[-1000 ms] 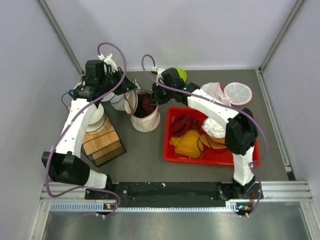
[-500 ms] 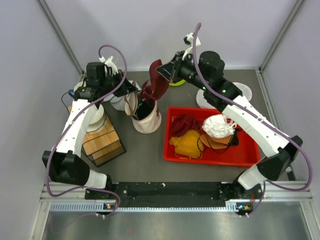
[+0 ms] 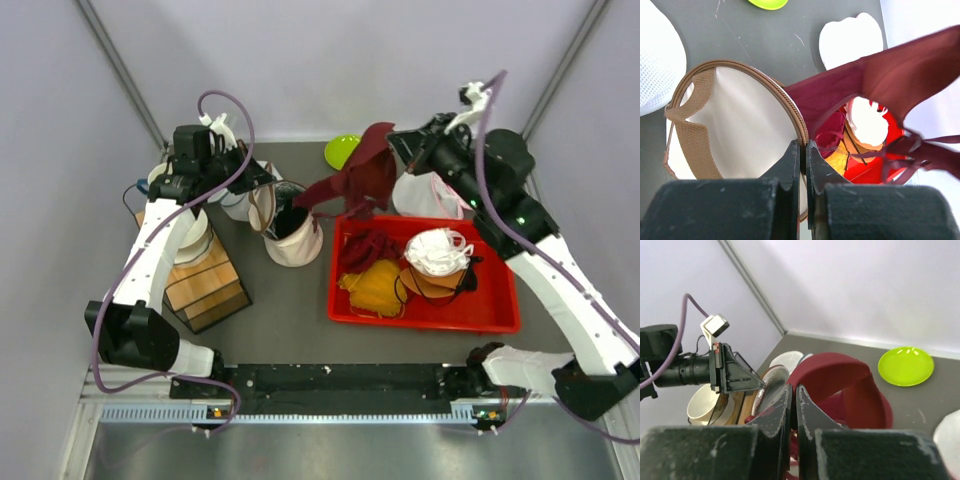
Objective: Unzip the laundry bag and remove the bra
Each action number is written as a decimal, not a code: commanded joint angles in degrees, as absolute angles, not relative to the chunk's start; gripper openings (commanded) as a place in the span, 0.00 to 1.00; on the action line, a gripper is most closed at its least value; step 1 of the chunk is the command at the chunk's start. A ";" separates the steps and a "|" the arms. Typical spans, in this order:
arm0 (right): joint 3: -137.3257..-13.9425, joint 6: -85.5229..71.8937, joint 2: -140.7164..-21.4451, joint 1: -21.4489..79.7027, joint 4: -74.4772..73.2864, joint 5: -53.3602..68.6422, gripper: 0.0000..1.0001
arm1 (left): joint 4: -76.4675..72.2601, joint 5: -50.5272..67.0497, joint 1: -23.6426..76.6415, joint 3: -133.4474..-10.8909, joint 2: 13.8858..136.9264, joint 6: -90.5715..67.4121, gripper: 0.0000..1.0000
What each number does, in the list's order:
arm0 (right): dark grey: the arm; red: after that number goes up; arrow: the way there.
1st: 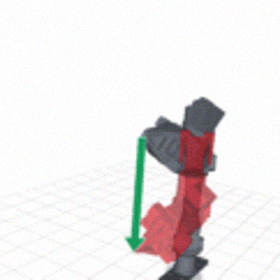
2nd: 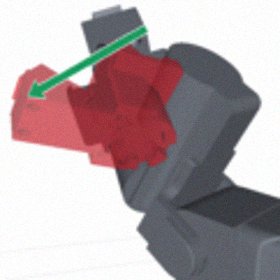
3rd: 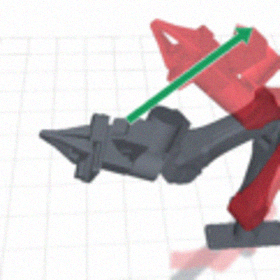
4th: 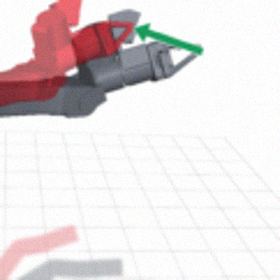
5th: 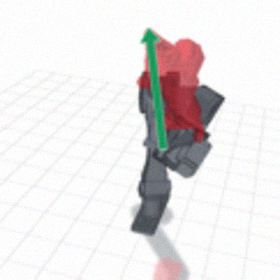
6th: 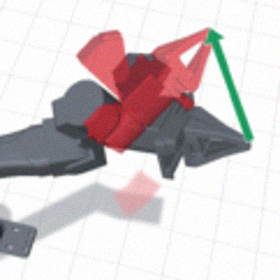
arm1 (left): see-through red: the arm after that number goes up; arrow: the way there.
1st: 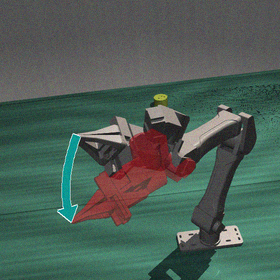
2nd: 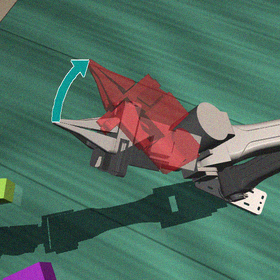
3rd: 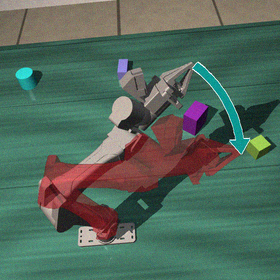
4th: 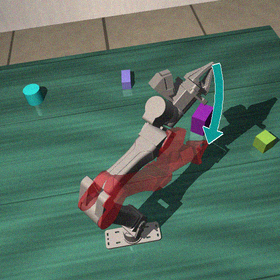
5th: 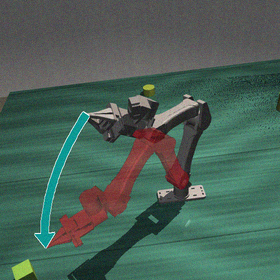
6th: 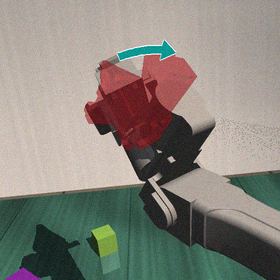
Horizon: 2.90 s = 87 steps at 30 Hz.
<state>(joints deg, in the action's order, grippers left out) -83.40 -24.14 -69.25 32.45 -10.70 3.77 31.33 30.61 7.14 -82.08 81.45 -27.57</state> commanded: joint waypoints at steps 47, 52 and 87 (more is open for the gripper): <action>-79.54 -26.79 -78.90 40.51 -11.00 10.42 0.99 | 33.40 40.95 5.10 -85.78 80.60 -21.53 0.00; -80.95 -29.52 -85.25 42.80 -4.93 13.36 0.68 | 30.86 46.31 3.96 -84.29 80.69 -22.67 0.00; -86.21 -28.74 -109.33 44.21 -12.91 7.12 0.67 | 23.29 50.45 1.58 -77.34 78.75 -28.83 0.00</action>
<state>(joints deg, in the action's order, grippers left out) -84.75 -29.69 -109.36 43.35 -11.62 8.73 26.33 48.71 1.85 -78.13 81.12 -28.53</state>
